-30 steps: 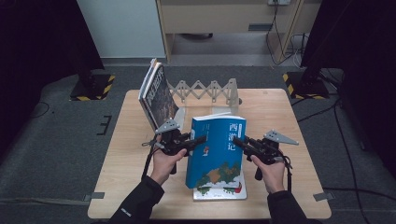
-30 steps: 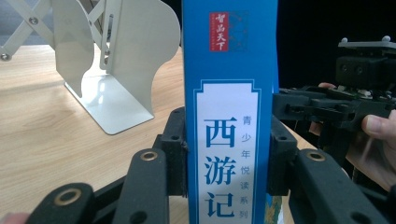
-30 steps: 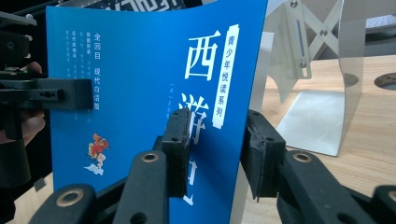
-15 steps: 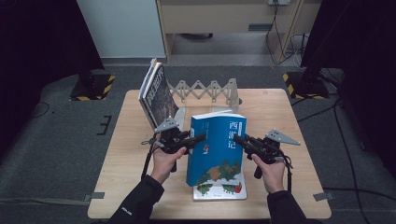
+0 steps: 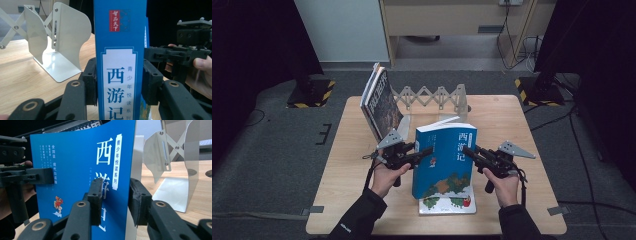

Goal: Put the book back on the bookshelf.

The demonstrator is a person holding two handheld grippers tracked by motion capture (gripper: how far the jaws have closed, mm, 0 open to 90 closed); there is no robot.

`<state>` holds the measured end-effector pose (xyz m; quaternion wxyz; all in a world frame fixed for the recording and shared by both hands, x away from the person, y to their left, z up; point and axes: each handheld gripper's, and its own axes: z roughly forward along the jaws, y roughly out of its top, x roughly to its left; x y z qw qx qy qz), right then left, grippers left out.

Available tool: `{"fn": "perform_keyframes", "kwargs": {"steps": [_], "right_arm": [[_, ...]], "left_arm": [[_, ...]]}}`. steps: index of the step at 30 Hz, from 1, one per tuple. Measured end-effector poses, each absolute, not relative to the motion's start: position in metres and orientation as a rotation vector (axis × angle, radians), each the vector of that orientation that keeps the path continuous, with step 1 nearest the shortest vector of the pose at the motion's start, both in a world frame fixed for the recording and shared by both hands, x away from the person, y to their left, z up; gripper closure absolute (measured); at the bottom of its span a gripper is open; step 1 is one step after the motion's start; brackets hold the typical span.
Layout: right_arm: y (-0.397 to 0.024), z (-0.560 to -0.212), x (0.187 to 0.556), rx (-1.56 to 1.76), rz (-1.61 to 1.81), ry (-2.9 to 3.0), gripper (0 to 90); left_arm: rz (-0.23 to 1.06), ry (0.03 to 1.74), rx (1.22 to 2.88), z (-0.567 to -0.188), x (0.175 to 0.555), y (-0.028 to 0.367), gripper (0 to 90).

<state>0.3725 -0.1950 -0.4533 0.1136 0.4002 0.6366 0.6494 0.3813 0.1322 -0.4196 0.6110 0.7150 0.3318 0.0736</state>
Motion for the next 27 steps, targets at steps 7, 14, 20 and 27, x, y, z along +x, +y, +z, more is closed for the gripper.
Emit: {"fn": "perform_keyframes", "kwargs": {"steps": [7,14,20,27], "right_arm": [[-0.1946,-0.4542,0.3720,1.166,1.902,1.867,64.9],[-0.1948,-0.4551,0.3729,1.170,1.902,1.866,65.7],[-0.1952,-0.4553,0.3729,1.163,1.904,1.869,65.9],[-0.1957,-0.4549,0.3729,1.153,1.909,1.876,66.0]], "left_arm": [[0.173,0.773,1.654,-0.4206,0.3828,0.1304,53.9],[0.166,0.775,1.681,-0.4190,0.3869,0.1269,49.7],[0.159,0.763,1.700,-0.4175,0.3879,0.1256,49.6],[0.153,0.744,1.713,-0.4179,0.3913,0.1242,48.4]]}}
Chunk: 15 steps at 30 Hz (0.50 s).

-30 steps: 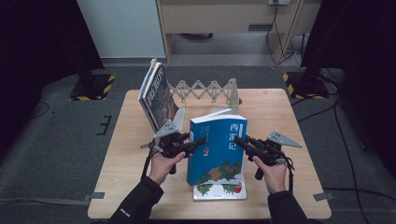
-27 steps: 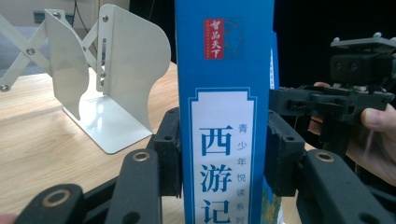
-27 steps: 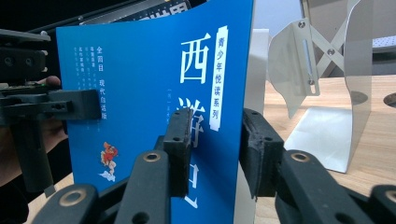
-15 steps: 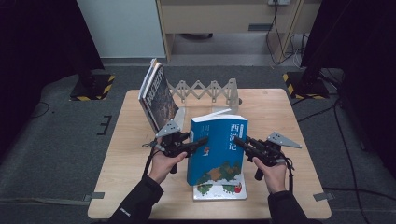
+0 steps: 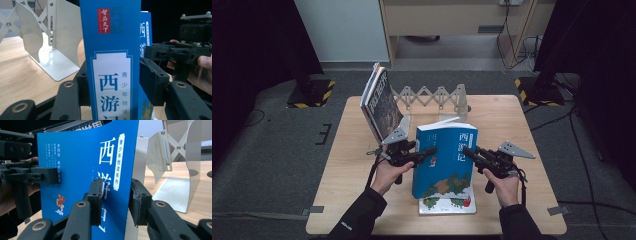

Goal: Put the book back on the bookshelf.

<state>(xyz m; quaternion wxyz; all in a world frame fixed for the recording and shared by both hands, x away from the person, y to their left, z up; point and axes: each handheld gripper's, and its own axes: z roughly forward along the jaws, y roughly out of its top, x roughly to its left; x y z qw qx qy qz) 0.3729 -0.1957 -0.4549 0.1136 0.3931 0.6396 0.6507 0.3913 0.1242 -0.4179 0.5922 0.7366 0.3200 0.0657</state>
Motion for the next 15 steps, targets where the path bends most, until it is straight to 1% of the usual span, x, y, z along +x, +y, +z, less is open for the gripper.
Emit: {"fn": "perform_keyframes", "kwargs": {"steps": [6,7,8,10,15], "right_arm": [[-0.1959,-0.4549,0.3727,1.150,1.909,1.881,66.0],[-0.1959,-0.4551,0.3730,1.155,1.905,1.882,65.7],[-0.1959,-0.4554,0.3733,1.157,1.908,1.882,65.6],[-0.1955,-0.4555,0.3735,1.161,1.907,1.880,64.8],[-0.1948,-0.4590,0.3748,1.183,1.898,1.889,58.0]], "left_arm": [[0.147,0.746,1.717,-0.4182,0.3923,0.1232,48.5],[0.151,0.754,1.719,-0.4179,0.3928,0.1247,55.8],[0.151,0.754,1.719,-0.4179,0.3928,0.1247,58.0],[0.136,0.756,1.720,-0.4169,0.3915,0.1276,59.4],[0.151,0.697,1.732,-0.4145,0.3830,0.1284,60.3]]}}
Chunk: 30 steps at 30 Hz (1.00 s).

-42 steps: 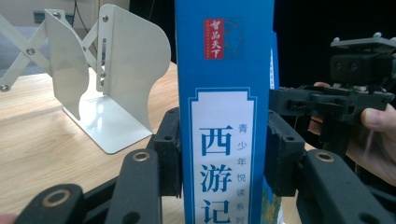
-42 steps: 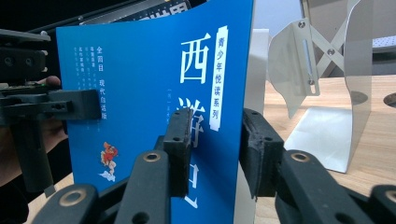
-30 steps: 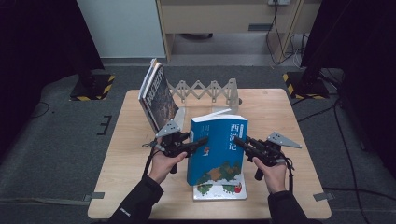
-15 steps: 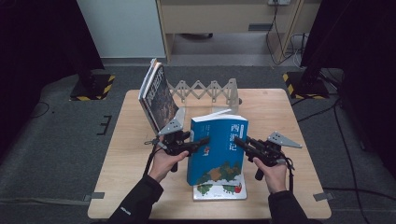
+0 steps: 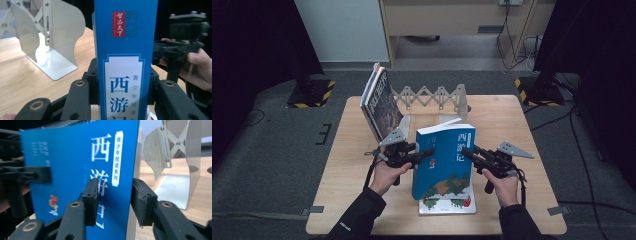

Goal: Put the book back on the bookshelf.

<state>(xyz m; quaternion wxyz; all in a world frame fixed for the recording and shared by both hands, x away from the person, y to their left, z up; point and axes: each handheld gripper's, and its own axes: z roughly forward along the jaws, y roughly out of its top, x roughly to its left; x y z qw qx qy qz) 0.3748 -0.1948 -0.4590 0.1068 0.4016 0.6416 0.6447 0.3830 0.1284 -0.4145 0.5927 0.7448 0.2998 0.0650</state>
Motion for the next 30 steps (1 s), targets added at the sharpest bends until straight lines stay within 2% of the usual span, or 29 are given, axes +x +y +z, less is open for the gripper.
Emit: {"fn": "perform_keyframes", "kwargs": {"steps": [5,8,13,16,23,30], "right_arm": [[-0.193,-0.468,0.377,1.206,1.868,1.969,48.4],[-0.190,-0.470,0.377,1.203,1.864,1.996,47.4],[-0.188,-0.471,0.378,1.185,1.856,2.011,51.6],[-0.188,-0.470,0.377,1.177,1.840,2.011,54.4],[-0.187,-0.468,0.377,1.164,1.832,2.021,55.7],[-0.186,-0.467,0.378,1.167,1.825,2.016,58.5]], "left_arm": [[0.171,0.664,1.735,-0.414,0.376,0.128,60.4],[0.168,0.663,1.725,-0.416,0.375,0.130,60.4],[0.157,0.655,1.721,-0.416,0.374,0.131,58.8],[0.159,0.666,1.722,-0.418,0.375,0.130,53.0],[0.168,0.696,1.731,-0.421,0.380,0.122,53.1],[0.171,0.707,1.751,-0.416,0.381,0.117,59.8]]}}
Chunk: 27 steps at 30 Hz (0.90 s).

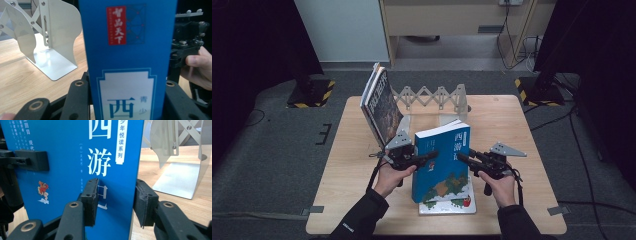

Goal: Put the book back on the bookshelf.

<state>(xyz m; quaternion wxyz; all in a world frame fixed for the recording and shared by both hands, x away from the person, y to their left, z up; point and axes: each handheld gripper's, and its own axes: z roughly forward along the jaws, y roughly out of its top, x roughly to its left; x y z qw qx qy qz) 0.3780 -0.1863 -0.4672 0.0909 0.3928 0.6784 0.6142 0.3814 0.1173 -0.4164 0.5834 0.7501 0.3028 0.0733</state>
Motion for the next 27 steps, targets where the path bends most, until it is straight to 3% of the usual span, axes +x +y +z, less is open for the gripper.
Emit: {"fn": "perform_keyframes", "kwargs": {"steps": [11,14,16,19,23,24,27], "right_arm": [[-0.186,-0.455,0.378,1.111,1.832,1.964,61.4],[-0.186,-0.457,0.377,1.099,1.838,1.973,61.2],[-0.185,-0.456,0.375,1.081,1.853,1.979,60.5],[-0.186,-0.456,0.374,1.065,1.860,1.982,59.3],[-0.186,-0.457,0.373,1.069,1.879,1.982,53.4],[-0.184,-0.458,0.373,1.077,1.885,1.987,47.6],[-0.184,-0.459,0.373,1.076,1.877,1.999,46.0]], "left_arm": [[0.200,0.666,1.700,-0.412,0.377,0.119,60.3],[0.223,0.648,1.691,-0.415,0.374,0.116,58.0],[0.248,0.608,1.703,-0.419,0.371,0.107,50.3],[0.261,0.597,1.711,-0.420,0.370,0.103,54.4],[0.272,0.610,1.715,-0.420,0.370,0.105,59.3],[0.279,0.605,1.717,-0.420,0.369,0.105,59.6],[0.285,0.599,1.714,-0.420,0.368,0.104,59.6]]}}
